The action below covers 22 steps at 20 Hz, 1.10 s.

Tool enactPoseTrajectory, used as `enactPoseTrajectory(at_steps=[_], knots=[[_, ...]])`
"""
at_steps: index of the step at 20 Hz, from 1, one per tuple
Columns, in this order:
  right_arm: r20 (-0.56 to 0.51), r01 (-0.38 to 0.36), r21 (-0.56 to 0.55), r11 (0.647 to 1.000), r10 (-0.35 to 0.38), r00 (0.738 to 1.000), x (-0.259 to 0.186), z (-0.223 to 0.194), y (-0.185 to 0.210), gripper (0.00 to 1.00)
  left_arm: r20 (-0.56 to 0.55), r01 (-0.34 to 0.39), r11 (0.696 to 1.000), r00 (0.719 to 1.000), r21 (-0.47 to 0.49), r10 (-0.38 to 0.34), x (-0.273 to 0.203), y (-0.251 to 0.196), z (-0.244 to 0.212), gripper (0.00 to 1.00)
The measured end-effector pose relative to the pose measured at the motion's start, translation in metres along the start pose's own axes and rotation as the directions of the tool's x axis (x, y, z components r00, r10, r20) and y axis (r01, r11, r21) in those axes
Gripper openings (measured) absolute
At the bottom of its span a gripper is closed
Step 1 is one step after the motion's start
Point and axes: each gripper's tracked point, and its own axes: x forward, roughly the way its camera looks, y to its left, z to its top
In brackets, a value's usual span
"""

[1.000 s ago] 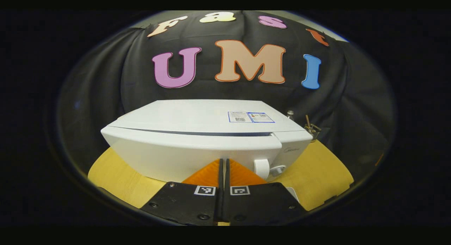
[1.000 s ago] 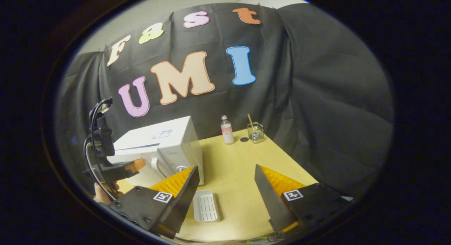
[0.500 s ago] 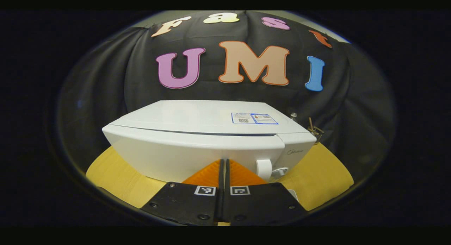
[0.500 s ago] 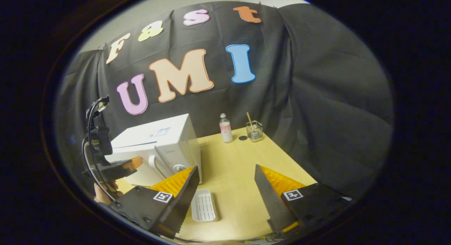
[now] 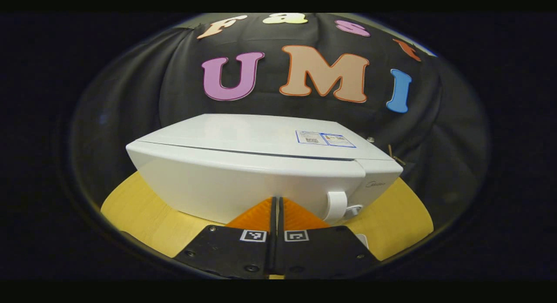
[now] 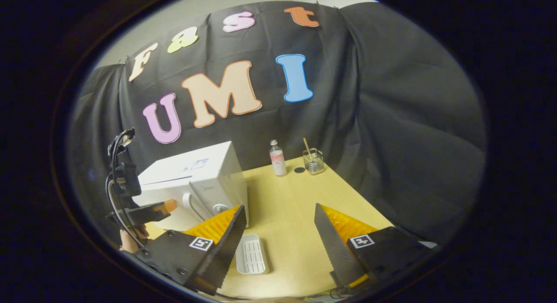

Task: Open the microwave oven with the left hand, put the food in, and close the microwave oven.

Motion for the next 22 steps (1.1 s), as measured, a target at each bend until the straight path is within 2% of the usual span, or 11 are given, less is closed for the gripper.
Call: enactPoseTrajectory(at_steps=[1,4,7,9,12,13,15,16,17,20,22], knots=[[0.001,0.000,-0.002,1.000,0.000,1.000,-0.001,0.001,0.000,0.92,-0.036,-0.004,1.000,0.999,-0.030,0.002,-0.001,0.001,-0.007,0.01],[-0.003,-0.005,-0.010,1.000,0.005,1.000,-0.003,0.000,-0.001,0.92,-0.023,0.023,0.998,0.999,-0.065,-0.025,-0.001,0.000,-0.004,0.02],[0.000,-0.020,-0.019,1.000,0.020,1.000,-0.005,0.001,0.003,0.92,-0.026,0.024,0.998,0.999,-0.056,-0.025,0.001,0.003,-0.008,0.00],[-0.005,-0.049,-0.038,0.998,0.048,0.999,-0.005,0.001,0.010,0.98,-0.037,0.021,0.999,0.999,-0.035,-0.022,0.002,0.006,-0.012,0.02],[-0.038,-0.112,-0.097,0.989,0.109,0.993,-0.005,-0.006,0.028,0.97,-0.030,-0.024,1.000,0.999,-0.020,0.023,-0.003,0.021,-0.007,0.02],[-0.047,-0.131,-0.110,0.985,0.127,0.991,-0.007,-0.008,0.033,0.97,-0.016,-0.034,0.999,0.999,-0.018,0.034,-0.008,0.025,-0.002,0.05],[-0.051,-0.164,-0.137,0.977,0.158,0.986,-0.005,-0.008,0.044,0.97,0.008,-0.037,0.999,0.999,-0.012,0.037,-0.024,0.031,0.006,0.02],[-0.053,-0.174,-0.152,0.973,0.168,0.984,-0.005,-0.007,0.048,0.92,0.023,-0.041,0.999,0.999,-0.010,0.041,-0.033,0.035,0.011,0.05],[-0.061,-0.188,-0.157,0.970,0.180,0.982,-0.006,-0.008,0.051,0.92,0.039,-0.035,0.999,0.999,-0.001,0.035,-0.042,0.038,0.017,0.01],[-0.075,-0.241,-0.141,0.960,0.233,0.970,-0.008,-0.002,0.063,0.92,0.087,-0.042,0.999,0.995,0.025,0.039,-0.073,0.051,0.039,0.13],[-0.063,-0.250,-0.142,0.958,0.243,0.968,-0.006,0.012,0.064,0.97,0.125,-0.039,0.998,0.992,0.039,0.034,-0.095,0.056,0.054,0.14]])
